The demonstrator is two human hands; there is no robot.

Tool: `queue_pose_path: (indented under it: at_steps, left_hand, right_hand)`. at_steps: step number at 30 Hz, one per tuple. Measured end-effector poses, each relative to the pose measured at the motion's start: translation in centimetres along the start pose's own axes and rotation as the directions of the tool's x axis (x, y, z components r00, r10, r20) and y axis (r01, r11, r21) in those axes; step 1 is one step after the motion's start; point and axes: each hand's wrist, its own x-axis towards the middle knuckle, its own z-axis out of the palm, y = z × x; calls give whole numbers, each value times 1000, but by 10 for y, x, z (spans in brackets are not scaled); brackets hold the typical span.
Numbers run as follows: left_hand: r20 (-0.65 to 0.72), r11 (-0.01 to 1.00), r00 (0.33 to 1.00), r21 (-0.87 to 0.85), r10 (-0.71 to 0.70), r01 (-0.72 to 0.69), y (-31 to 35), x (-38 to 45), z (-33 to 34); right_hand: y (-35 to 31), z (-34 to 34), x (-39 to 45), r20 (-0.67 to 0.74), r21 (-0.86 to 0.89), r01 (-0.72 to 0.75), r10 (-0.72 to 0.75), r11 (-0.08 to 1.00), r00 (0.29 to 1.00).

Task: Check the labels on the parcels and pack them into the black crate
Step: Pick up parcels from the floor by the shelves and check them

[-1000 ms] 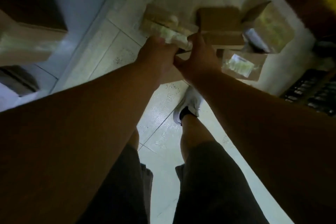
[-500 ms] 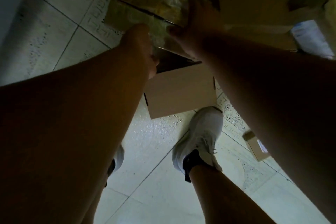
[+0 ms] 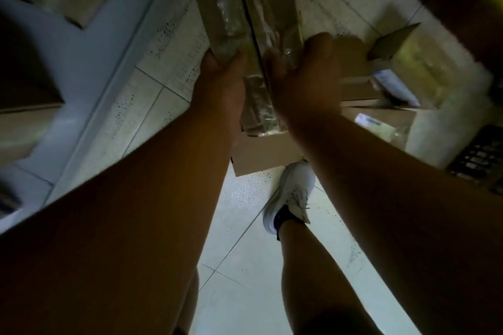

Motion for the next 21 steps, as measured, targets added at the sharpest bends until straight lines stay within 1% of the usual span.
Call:
queue_pose_path:
  at_steps: [3,5,9,13,17,21]
  left_hand:
    - [11,998,998,4,68,-68,31,-56,-16]
    - [15,992,992,-26,125,-124,49,-91,-32]
    - [20,969,970,-53,242,-240,82,-157,-65]
    - [109,949,947,-129,302,-288,109,-231,-92]
    - [193,915,899,-181,392,-360,138,-304,-111]
    - [213,868,843,-177,494,-464,163,-363,-131]
  right_hand:
    - [-37,-56,-22,-67,53,-11,15,999,998]
    - [-64,-93,-37,-78,94,8,-1,996,997]
    - [-110,-160,-74,-66,220,75,-62,973,996]
    - [-143,-236,-128,-4,398,36,-38,917,999]
    - [-165,-319,-170,8,462,68,-81,884,997]
    - [-180,-372,-188,17,528,112,-142,842,990]
